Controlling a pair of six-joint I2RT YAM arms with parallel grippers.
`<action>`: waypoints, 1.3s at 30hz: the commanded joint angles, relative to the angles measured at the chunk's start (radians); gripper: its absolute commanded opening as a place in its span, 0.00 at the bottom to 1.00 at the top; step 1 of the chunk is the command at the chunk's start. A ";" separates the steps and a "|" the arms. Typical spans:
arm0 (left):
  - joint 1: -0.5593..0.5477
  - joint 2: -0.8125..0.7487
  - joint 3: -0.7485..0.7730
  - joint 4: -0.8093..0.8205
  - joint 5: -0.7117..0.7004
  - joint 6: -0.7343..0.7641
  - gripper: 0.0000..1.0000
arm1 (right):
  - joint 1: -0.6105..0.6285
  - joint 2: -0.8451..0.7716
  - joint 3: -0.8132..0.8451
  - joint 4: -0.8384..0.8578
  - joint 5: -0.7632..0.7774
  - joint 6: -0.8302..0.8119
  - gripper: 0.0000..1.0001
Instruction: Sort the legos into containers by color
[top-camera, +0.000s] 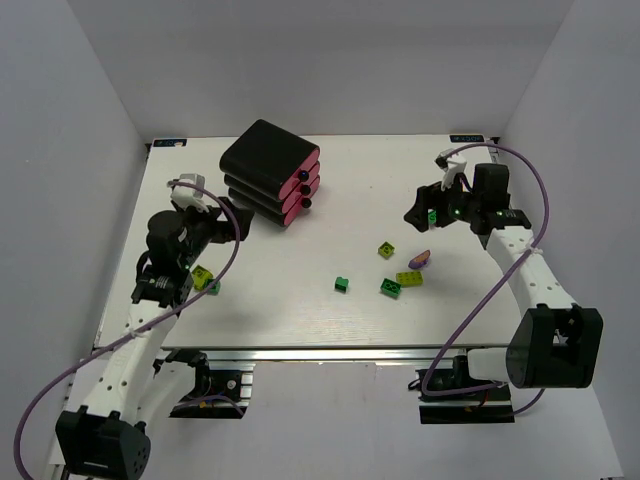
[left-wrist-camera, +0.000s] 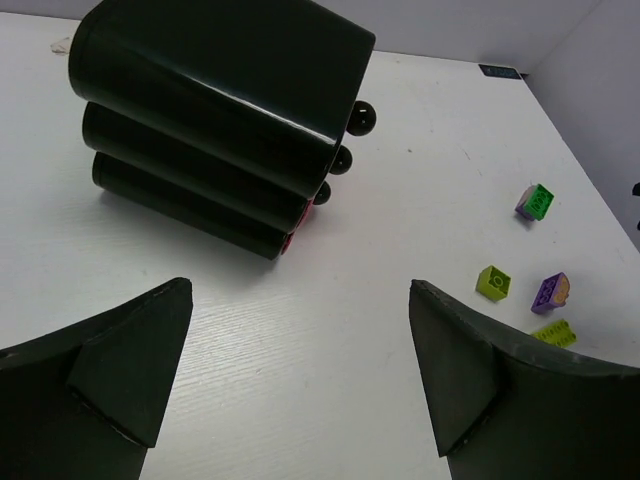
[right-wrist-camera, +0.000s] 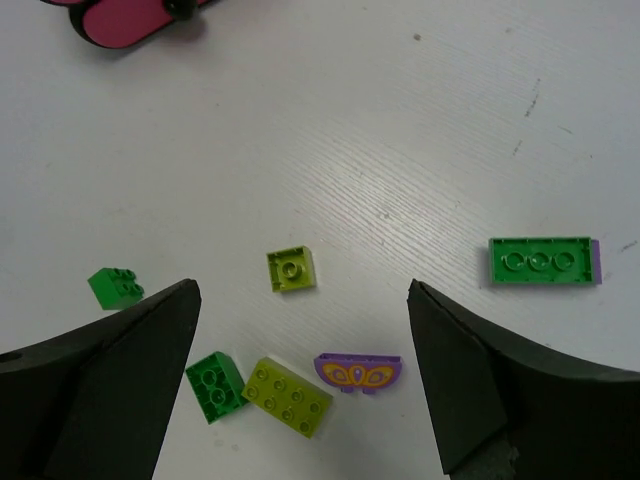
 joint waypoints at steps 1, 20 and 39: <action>0.000 -0.050 -0.028 -0.045 -0.030 0.046 0.98 | 0.002 0.018 0.085 -0.015 -0.100 -0.010 0.89; -0.009 0.012 -0.030 -0.045 0.073 0.020 0.48 | 0.258 0.248 0.285 0.097 -0.188 -0.050 0.27; 0.001 0.077 -0.005 -0.094 0.019 0.055 0.82 | 0.439 0.813 0.893 0.070 -0.142 0.231 0.76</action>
